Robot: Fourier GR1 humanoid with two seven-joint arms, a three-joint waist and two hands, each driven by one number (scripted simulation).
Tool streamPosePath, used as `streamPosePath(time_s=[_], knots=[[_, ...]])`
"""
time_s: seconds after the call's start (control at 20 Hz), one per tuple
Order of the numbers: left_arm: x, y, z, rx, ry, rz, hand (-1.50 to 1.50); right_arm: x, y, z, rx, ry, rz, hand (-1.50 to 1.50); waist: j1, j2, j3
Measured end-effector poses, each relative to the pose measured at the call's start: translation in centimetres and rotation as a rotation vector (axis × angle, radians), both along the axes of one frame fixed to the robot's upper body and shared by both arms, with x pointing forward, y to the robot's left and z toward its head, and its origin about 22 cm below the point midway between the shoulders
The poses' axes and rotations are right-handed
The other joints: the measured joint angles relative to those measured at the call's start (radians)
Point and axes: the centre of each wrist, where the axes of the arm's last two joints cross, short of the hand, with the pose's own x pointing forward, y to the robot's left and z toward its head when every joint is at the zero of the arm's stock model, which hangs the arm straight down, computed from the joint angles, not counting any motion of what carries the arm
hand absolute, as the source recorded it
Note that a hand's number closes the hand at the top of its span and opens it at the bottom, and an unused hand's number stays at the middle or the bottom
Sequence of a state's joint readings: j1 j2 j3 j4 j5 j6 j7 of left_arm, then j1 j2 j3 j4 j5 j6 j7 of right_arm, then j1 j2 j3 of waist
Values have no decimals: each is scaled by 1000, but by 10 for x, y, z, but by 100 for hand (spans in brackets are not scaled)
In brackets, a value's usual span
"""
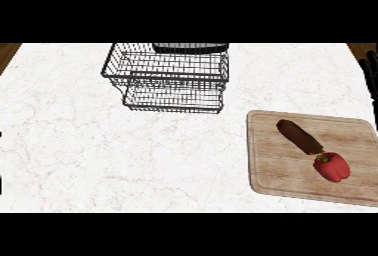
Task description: Pick the bell pepper from the cutting board and place it in the tiered basket
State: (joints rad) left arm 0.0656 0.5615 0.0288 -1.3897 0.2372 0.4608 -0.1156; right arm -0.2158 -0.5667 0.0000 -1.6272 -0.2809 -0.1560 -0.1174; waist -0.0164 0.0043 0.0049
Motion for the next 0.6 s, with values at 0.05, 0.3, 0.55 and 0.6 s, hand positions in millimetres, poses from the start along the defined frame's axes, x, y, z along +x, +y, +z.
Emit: streamPosePath(time_s=[0.05, 0.3, 0.55, 0.6], knots=[[4, -8, -3, -9, -3, -23, 0, 0, 0, -3, 23, 15, 18, -150, 2, -1, -1], [21, -66, -10, -118, -4, -323, 0, 5, 34, -27, 275, 175, 282, -150, -2, 6, -2], [31, -119, -20, -247, 30, -577, 0, 0, 49, -60, 461, 323, 434, -150, -10, 8, -3], [33, -122, -22, -263, 33, -603, 0, -2, 48, -64, 504, 320, 455, -150, -8, 6, -4]])
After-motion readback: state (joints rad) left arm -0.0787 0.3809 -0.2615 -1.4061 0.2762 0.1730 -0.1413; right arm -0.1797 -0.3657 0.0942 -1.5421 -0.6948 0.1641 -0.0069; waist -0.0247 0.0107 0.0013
